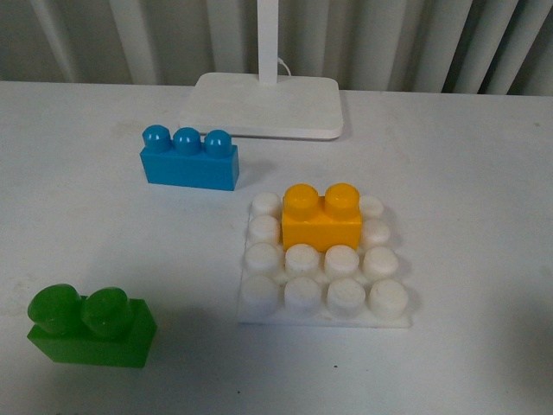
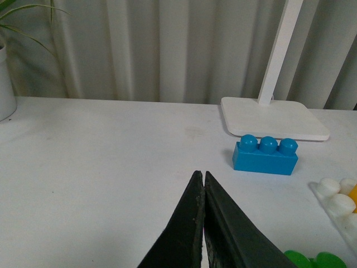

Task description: Insert yellow block into base center

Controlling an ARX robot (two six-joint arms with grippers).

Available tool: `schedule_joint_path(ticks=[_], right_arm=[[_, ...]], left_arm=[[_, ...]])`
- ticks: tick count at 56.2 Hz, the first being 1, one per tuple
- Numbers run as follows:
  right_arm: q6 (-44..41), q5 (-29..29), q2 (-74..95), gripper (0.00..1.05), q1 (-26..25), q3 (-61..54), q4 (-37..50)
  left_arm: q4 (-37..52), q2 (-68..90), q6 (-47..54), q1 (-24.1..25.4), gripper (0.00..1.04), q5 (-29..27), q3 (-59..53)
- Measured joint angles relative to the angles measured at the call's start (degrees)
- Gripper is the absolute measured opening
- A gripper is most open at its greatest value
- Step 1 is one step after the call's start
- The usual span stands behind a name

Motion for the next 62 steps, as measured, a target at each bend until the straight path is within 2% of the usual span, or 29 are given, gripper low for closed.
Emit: schedule_joint_path(ticks=[12,39,41,62], right_arm=[[0.0,0.0,0.0,0.96,0.0,0.0,0.0],[0.0,0.02,0.0,0.96,0.0,0.0,0.0],[0.0,0.0,0.0,0.96,0.0,0.0,0.0],[0.0,0.02,0.0,0.96,0.0,0.0,0.0]], left_arm=[[0.0,-0.02,-0.07,0.0,0.04,0.02,0.0],[0.0,-0.04,-0.15,0.0,0.9,0.02,0.0],[0.0,-0.04,-0.15,0.0,1.0,0.02,0.0],[0.0,-0.04,-0.15,0.0,0.98,0.02,0.0]])
